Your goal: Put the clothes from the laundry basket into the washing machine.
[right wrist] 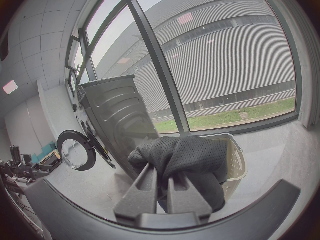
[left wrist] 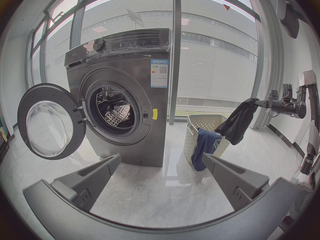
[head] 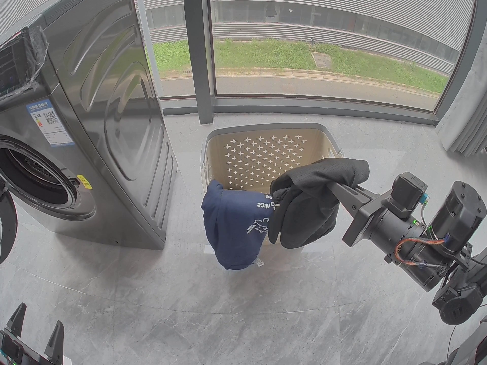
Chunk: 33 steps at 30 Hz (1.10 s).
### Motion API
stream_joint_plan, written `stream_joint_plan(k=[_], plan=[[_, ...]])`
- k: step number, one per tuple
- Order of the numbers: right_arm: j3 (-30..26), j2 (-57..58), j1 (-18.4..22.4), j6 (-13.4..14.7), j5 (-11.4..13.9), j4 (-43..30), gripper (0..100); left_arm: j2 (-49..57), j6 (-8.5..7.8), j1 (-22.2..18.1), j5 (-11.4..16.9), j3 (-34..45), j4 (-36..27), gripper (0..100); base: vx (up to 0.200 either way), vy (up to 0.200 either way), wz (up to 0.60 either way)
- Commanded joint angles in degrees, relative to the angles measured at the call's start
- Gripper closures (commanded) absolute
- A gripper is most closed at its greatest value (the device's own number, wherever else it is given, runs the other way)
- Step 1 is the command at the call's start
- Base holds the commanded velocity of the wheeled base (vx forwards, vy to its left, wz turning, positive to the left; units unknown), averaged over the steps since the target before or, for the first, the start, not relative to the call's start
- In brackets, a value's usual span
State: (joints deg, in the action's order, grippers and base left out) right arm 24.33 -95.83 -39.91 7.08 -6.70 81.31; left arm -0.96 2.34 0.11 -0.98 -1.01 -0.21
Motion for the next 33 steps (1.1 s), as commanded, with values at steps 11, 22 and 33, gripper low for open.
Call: stream_joint_plan(k=[11,22,33], plan=[[-0.16,-0.23,-0.25,-0.05,0.55,0.69,100,0.52,0.12,-0.02,0.10,0.84,0.03,0,0.000,0.109,0.00],[-0.43,-1.03,-1.48,0.12,0.55,0.78,100,0.52,0.12,-0.02,0.10,0.84,0.03,0,0.000,0.200,0.00],[-0.51,-0.85,-1.48,0.21,0.64,0.78,100,0.52,0.12,-0.02,0.10,0.84,0.03,0,0.000,0.200,0.00]])
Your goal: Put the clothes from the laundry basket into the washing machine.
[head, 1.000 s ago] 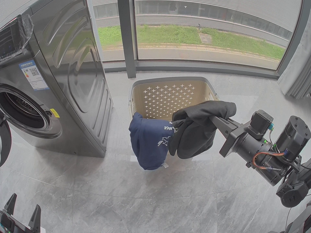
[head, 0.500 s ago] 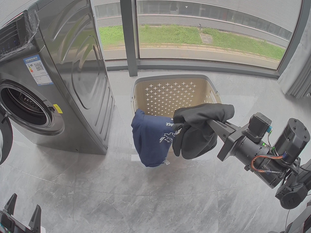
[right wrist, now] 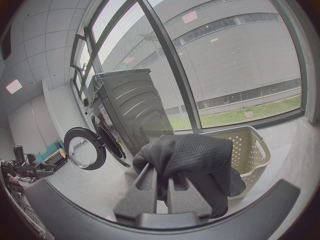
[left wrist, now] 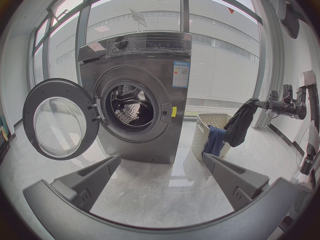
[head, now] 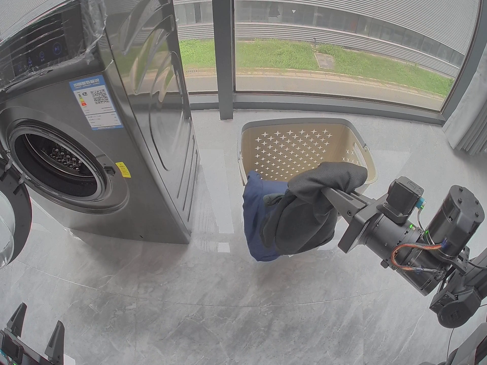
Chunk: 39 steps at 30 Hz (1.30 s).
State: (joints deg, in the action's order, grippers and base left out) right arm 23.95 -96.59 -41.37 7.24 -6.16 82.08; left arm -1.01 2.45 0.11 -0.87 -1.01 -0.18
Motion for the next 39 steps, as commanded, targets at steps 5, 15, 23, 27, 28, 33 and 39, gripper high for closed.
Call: stream_joint_plan(k=[5,15,23,27,28,33,39], plan=[[-0.05,0.17,0.59,-0.03,0.18,0.01,100,0.57,0.01,-0.02,0.07,0.84,0.01,0,0.000,0.200,0.00],[0.13,-0.18,0.24,-0.03,0.09,0.01,100,0.57,0.01,-0.02,-0.01,0.84,0.01,0,0.000,0.200,0.00],[0.13,-0.09,0.15,-0.03,0.09,0.01,100,0.57,0.01,-0.02,-0.01,0.84,0.01,0,0.000,0.200,0.00],[0.04,-0.09,0.33,0.05,0.09,0.01,100,0.57,0.01,-0.02,-0.01,0.84,0.01,0,0.000,0.150,0.00],[0.04,-0.09,0.33,0.05,0.09,0.01,100,0.57,0.01,-0.02,-0.01,0.84,0.01,0,0.000,0.000,0.00],[-0.22,-0.18,0.24,0.05,0.09,0.01,100,0.57,0.01,-0.02,-0.10,0.84,0.01,0,0.000,0.000,0.00],[-0.22,-0.18,0.42,0.05,0.09,0.01,100,0.57,0.01,-0.02,-0.10,0.84,0.01,0,0.000,0.000,0.00]])
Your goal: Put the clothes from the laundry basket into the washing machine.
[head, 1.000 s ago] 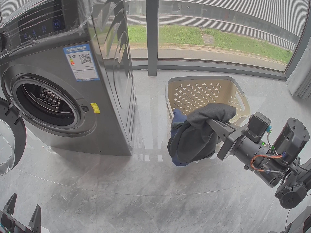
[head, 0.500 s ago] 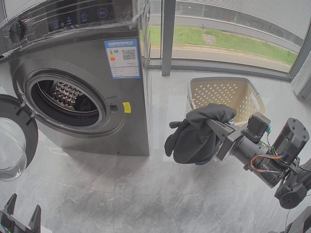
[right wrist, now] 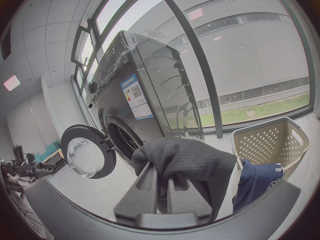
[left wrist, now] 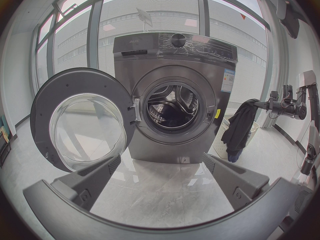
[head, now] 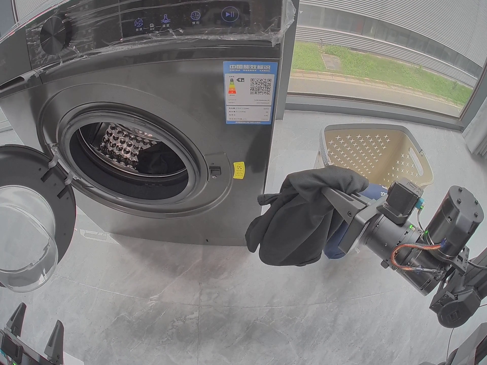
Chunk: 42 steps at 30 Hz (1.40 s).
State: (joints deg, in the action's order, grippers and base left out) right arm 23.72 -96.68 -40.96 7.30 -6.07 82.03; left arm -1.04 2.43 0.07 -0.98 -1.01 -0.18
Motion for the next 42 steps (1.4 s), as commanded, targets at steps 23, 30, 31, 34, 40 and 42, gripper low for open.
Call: stream_joint_plan(k=[23,30,31,34,40,42], plan=[[-0.26,0.00,0.27,-0.01,0.01,-0.03,100,0.60,0.04,0.01,0.10,0.84,0.01,0,0.000,0.183,0.00],[-0.26,0.00,0.35,-0.01,0.01,-0.03,100,0.60,0.04,0.01,0.10,0.84,0.01,0,0.000,0.086,0.00],[-0.26,0.00,0.35,-0.01,0.01,-0.03,100,0.60,0.04,0.01,0.10,0.84,0.01,0,0.000,0.000,0.00],[-0.26,0.00,0.35,-0.01,0.01,-0.03,100,0.60,0.04,0.01,0.10,0.84,0.01,0,0.000,0.000,0.00],[-0.26,0.00,0.35,-0.01,0.01,-0.03,100,0.60,0.04,0.01,0.10,0.84,0.01,0,-0.167,0.000,0.00],[-0.26,0.00,0.35,-0.01,0.01,-0.03,100,0.60,0.04,0.01,0.10,0.84,0.01,0,-0.200,0.000,0.00]])
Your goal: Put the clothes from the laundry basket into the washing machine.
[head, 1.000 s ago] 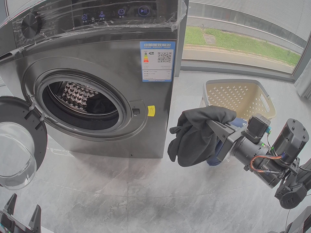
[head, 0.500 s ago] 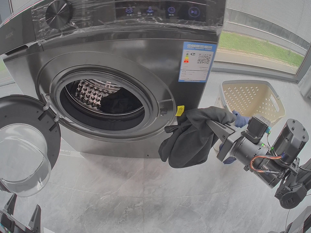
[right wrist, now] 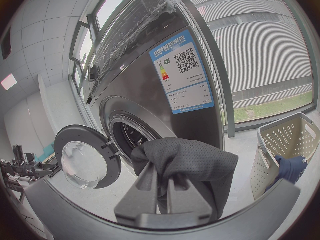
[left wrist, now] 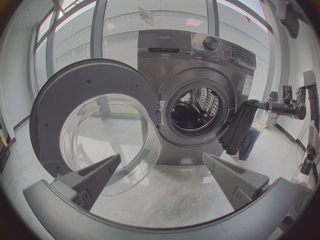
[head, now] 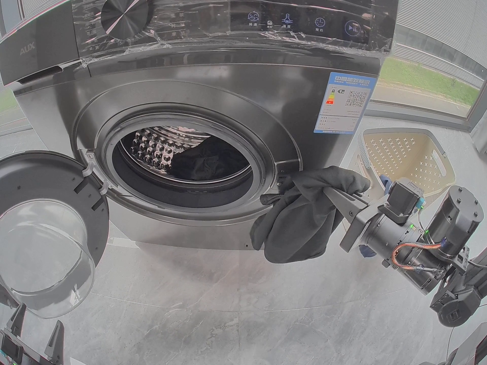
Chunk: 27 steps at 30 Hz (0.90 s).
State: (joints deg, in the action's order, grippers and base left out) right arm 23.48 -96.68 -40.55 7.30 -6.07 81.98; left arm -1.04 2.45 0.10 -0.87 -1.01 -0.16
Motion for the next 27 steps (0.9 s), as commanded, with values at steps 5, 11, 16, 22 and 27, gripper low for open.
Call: stream_joint_plan(k=[5,11,16,22,27], plan=[[-0.01,0.00,0.03,-0.01,0.01,0.02,100,0.60,0.01,-0.01,-0.01,0.84,-0.02,0,-0.080,0.000,0.00],[-0.01,-0.08,-0.06,0.08,0.01,0.11,100,0.60,0.01,-0.01,-0.01,0.84,-0.02,0,0.000,0.000,0.00],[-0.01,-0.08,0.03,0.08,0.01,0.02,100,0.60,0.10,-0.01,-0.01,0.84,-0.02,0,0.000,0.080,0.00],[-0.01,-0.08,0.03,0.08,0.01,0.02,100,0.60,0.10,-0.01,-0.10,0.84,-0.02,0,0.000,0.200,0.00],[-0.01,-0.08,0.12,0.08,0.01,0.02,100,0.60,0.01,-0.01,-0.19,0.84,-0.02,0,0.000,0.200,0.00]])
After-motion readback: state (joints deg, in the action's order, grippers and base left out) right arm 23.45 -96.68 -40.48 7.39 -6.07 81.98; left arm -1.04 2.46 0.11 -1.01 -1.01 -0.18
